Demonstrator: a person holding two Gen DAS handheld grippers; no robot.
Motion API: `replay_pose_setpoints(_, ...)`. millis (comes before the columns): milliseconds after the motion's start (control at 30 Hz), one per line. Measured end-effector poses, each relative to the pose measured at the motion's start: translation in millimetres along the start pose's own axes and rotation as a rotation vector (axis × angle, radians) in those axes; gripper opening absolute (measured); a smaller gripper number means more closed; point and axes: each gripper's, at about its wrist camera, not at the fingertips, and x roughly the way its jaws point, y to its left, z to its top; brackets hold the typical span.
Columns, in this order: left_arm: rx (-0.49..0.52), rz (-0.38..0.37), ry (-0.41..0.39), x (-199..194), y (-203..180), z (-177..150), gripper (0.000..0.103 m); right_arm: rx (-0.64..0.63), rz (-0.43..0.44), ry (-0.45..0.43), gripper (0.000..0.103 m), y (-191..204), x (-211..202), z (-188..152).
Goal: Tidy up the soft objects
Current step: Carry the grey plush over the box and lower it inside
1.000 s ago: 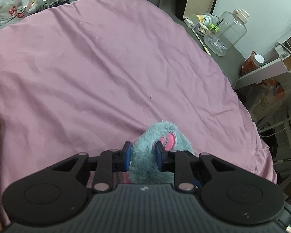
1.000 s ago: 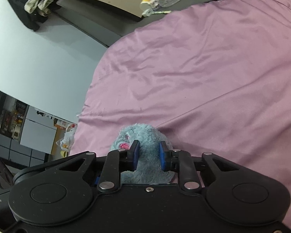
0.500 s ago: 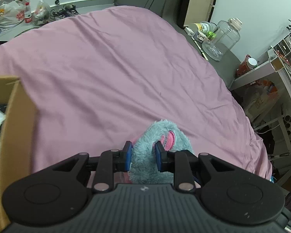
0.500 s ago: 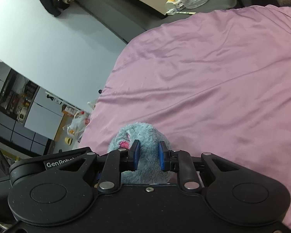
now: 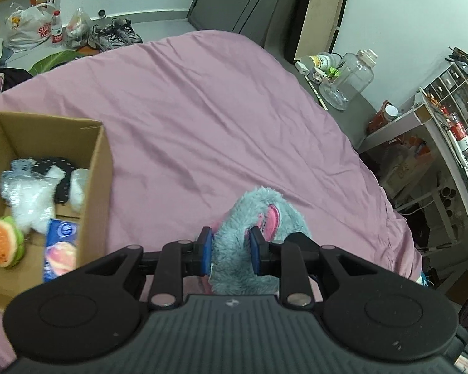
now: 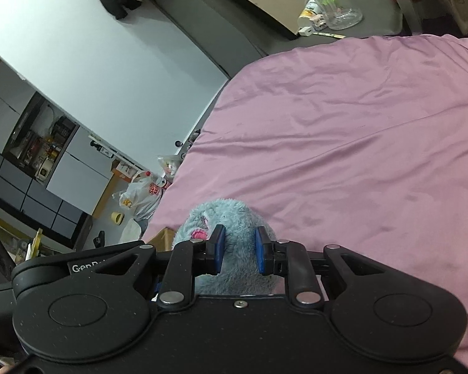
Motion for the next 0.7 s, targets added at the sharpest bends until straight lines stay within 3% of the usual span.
replay_pose_setpoints(700, -0.066, -0.028, -0.062, -78.4, 78.6, -0.7, 0.024, -0.112, 0.002, 0.025, 0.02, 98.6, -1.0, -42.8)
